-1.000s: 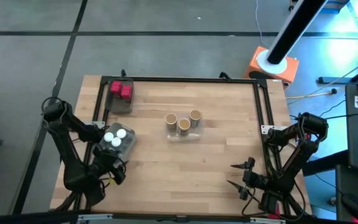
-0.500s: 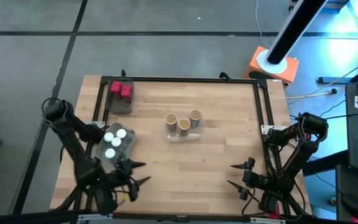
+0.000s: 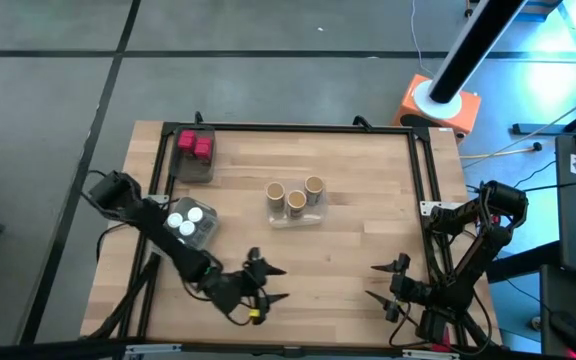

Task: Sort spices by type
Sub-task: Put the red seasoning can into the black bin

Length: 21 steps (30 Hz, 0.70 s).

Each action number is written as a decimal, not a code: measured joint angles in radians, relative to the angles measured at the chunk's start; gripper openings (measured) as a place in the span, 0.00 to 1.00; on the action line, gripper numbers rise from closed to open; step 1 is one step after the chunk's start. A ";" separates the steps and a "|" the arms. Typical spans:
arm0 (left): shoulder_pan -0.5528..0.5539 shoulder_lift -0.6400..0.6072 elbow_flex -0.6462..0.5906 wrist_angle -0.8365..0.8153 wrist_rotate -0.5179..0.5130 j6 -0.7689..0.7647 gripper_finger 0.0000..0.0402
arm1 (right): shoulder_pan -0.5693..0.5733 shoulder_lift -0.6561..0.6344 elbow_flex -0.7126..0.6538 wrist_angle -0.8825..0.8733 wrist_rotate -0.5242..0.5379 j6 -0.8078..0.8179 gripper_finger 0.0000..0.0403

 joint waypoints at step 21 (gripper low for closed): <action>0.119 0.248 0.009 0.600 0.279 0.247 0.66 | 0.000 0.000 0.000 0.058 -0.011 0.001 0.82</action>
